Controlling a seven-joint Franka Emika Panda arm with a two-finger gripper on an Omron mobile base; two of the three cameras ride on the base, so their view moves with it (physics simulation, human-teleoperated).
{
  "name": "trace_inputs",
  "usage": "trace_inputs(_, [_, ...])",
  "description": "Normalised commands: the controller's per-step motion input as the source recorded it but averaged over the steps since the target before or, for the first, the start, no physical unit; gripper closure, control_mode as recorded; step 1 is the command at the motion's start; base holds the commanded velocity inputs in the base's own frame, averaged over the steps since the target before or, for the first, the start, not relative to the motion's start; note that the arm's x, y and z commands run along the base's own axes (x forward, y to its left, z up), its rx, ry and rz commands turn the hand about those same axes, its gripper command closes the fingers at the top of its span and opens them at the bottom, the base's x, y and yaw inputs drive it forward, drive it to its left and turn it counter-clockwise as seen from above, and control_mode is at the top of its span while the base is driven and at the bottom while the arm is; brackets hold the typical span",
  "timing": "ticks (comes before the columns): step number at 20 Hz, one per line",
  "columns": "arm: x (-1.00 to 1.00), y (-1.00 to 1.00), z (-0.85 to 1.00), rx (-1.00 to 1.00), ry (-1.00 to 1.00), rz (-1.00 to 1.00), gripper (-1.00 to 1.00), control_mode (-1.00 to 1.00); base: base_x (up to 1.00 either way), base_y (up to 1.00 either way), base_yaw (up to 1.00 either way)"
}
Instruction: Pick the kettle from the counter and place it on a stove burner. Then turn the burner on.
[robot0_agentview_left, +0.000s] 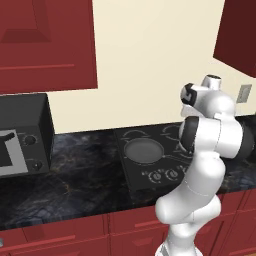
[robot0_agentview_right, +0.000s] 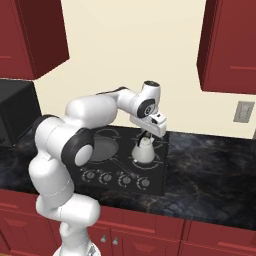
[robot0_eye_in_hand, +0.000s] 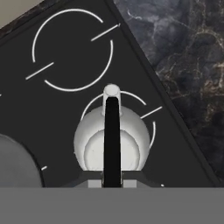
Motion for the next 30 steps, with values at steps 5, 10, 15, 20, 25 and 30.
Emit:
trace_inputs(5, [0.19, 0.0, -0.15, 0.0, 0.0, 0.0, 1.0, -1.0, 0.0, 0.0, 0.0])
trace_inputs(10, [0.24, -0.04, -0.11, 0.0, 0.0, 0.0, 1.0, -1.0, 0.0, 0.0, 0.0])
trace_inputs(15, [0.1, -0.11, -0.1, 0.0, 0.0, 0.04, 1.0, -1.0, 0.0, 0.0, 0.0])
trace_inputs(20, [-0.02, -0.01, -0.08, 0.0, 0.0, 0.02, 1.0, -1.0, 0.0, 0.0, 0.0])
trace_inputs(25, [-0.02, 0.0, -0.11, 0.0, 0.0, 0.0, 1.0, -1.0, 0.0, 0.0, 0.0])
trace_inputs(30, [-0.01, 0.0, -0.07, -0.01, 0.0, 0.0, -1.0, -1.0, 0.0, 0.0, 0.0])
